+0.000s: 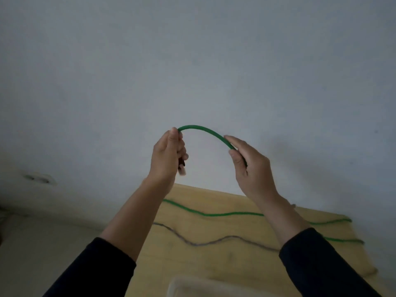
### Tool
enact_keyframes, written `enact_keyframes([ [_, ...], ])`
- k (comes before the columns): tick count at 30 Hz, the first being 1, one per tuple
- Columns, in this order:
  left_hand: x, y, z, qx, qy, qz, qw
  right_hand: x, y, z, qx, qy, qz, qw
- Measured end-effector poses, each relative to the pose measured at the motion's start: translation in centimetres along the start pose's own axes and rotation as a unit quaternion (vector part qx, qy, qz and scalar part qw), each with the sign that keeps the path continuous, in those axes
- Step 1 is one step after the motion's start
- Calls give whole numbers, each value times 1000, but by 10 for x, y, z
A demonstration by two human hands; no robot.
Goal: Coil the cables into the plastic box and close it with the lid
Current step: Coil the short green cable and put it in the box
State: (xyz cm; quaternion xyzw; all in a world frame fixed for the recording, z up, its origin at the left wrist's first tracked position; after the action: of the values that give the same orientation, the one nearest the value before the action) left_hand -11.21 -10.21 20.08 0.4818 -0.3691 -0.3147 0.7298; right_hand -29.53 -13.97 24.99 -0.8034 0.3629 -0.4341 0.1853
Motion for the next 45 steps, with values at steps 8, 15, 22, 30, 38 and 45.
enact_keyframes([
  [8, -70, 24, 123, -298, -158, -158, 928, 8, 2, -95, -20, 71, -12, 997],
  [15, -73, 75, 158, -321, -190, -95, 923, 1, -5, -109, 4, 35, 21, 999],
  [22, -28, 122, 129, -346, -107, 19, 932, -32, -7, -85, -68, -51, 20, 996],
  [30, -28, 108, 132, 25, -138, 148, 979, -26, -72, -96, -166, -94, -76, 979],
  [38, -94, 85, 166, 61, -312, 96, 943, 19, -68, -151, -30, -102, 61, 992],
  [45, -103, 100, 181, -98, -365, 15, 926, 33, -63, -153, 151, -116, 81, 978],
])
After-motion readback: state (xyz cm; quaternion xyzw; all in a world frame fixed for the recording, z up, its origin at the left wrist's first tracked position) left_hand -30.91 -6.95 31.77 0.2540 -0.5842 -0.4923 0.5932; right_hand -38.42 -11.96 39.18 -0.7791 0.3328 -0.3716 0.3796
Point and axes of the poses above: each hand's wrist, its own x-axis towards the middle knuckle, its own z-axis out of the palm, y = z × x, the point moved 10 cm from there along x, towards the middle knuckle, and after that the axes turned 8 degrees about z, right-handed, at the moved point
